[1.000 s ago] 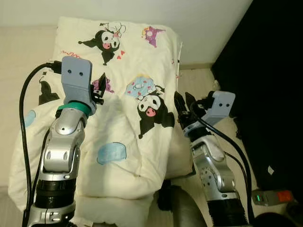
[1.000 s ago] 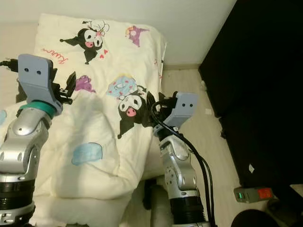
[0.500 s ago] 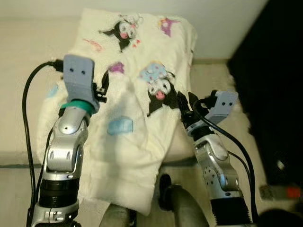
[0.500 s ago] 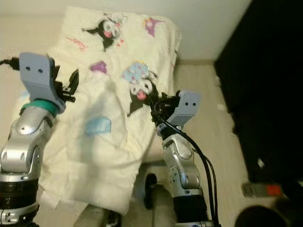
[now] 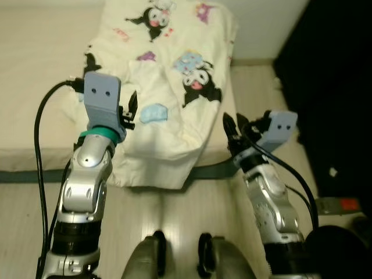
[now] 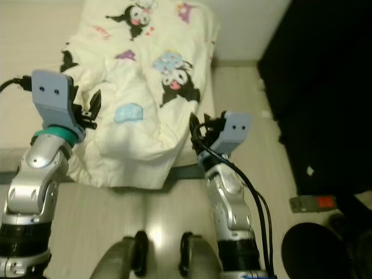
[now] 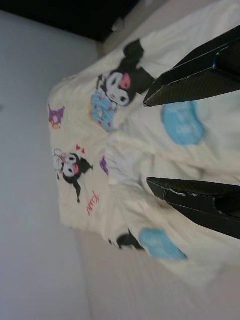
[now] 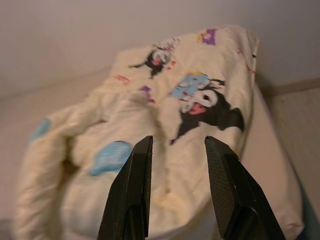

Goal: Clean up the room

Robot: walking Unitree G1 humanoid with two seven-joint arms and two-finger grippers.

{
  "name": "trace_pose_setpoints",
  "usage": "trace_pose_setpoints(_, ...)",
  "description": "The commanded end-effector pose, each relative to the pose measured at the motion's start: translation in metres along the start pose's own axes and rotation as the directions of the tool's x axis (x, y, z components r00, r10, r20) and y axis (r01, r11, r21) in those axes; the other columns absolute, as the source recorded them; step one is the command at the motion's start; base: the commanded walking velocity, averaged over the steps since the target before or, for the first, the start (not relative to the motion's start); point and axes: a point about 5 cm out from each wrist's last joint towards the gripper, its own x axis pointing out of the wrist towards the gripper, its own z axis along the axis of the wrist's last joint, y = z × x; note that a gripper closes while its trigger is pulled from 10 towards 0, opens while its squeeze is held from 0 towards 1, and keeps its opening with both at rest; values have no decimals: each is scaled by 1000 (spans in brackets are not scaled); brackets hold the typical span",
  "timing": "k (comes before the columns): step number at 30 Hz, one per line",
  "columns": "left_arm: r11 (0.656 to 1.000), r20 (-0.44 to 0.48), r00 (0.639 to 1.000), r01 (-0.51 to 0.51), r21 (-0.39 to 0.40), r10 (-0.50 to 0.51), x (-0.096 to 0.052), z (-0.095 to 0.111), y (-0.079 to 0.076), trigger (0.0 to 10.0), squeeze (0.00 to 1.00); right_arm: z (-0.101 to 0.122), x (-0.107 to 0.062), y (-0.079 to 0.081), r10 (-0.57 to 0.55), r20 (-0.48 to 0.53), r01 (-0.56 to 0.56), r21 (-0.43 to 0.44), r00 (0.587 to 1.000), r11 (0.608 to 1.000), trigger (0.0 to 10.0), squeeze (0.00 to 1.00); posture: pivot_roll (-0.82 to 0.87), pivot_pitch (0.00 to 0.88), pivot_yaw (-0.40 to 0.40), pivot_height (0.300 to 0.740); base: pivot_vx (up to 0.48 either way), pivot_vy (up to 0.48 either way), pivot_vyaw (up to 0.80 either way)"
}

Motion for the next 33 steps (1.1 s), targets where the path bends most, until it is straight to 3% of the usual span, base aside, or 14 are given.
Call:
trace_pose_setpoints(1,1000,-10,1000,1,7,-1,-1,-5,-1,10000,0,-5,-4,0,-6,-22,6,-2,1000,1000,10000,0,-38,193,51,740,0,0,0)
trace_pose_setpoints(3,1000,-13,1000,22,21,-22,0,-6,-3,10000,0,-6,-4,0,2,-27,-5,-93,1000,996,10000,0,-41,189,53,740,0,0,0)
trace_pose_setpoints(6,999,-15,999,29,27,-29,0,-6,-4,10000,0,-6,-4,0,9,-29,-13,-138,1000,990,10000,0,-41,189,53,740,0,0,0)
trace_pose_setpoints(9,999,-37,999,34,42,-32,0,-16,-5,10000,0,-3,-4,-9,-9,-32,1,-252,999,968,10000,0,-54,182,44,740,0,0,0)
trace_pose_setpoints(15,996,-59,998,29,88,-24,-2,-31,-1,10000,0,6,-4,-20,-26,-24,18,-280,999,960,10000,0,-74,171,35,740,0,0,0)
trace_pose_setpoints(21,991,-22,999,49,122,-46,-1,-30,-7,10000,0,9,-4,-26,-43,-19,36,-284,999,958,10000,0,-83,164,32,740,218,0,0)
trace_pose_setpoints(33,990,-1,999,54,128,-54,1,-30,-11,10000,0,4,-4,-16,-1,-39,-10,-267,999,964,10000,0,-81,165,32,740,480,0,0)
